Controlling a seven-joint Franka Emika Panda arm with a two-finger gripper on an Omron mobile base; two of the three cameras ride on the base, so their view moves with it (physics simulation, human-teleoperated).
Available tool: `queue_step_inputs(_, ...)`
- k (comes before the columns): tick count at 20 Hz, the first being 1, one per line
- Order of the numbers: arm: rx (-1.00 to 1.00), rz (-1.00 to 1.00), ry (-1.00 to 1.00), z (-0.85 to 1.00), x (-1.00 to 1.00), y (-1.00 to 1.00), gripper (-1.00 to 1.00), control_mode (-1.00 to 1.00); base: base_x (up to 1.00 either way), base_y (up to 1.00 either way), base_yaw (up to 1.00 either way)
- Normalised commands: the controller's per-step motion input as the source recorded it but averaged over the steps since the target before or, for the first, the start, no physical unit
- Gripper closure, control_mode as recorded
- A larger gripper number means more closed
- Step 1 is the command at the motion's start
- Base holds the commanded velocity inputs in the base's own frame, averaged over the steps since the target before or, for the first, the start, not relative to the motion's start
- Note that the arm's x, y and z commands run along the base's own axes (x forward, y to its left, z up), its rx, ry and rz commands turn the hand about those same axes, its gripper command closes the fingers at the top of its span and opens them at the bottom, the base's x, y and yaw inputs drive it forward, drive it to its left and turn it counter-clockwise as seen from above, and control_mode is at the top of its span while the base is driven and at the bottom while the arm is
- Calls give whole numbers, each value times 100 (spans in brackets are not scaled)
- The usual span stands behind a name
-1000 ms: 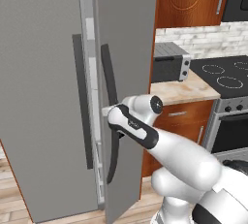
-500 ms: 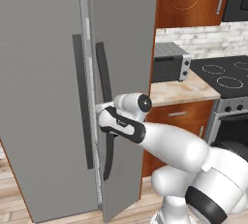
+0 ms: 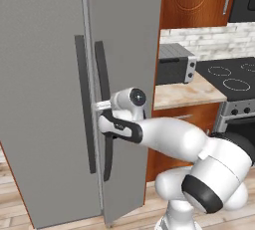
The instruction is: Take the bottled waters from the counter and place them in the freezer to freeze. Close the freezer door after placing the bottles.
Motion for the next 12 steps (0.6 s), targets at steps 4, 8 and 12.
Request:
queue_step_inputs(4,-5,-4,6,33,30,0,-100,-100,0,0,0)
queue_step_inputs(8,-2,-3,1,25,33,0,-100,-100,0,0,0)
queue_step_inputs(12,-1,-1,0,22,39,0,-100,-100,0,0,0)
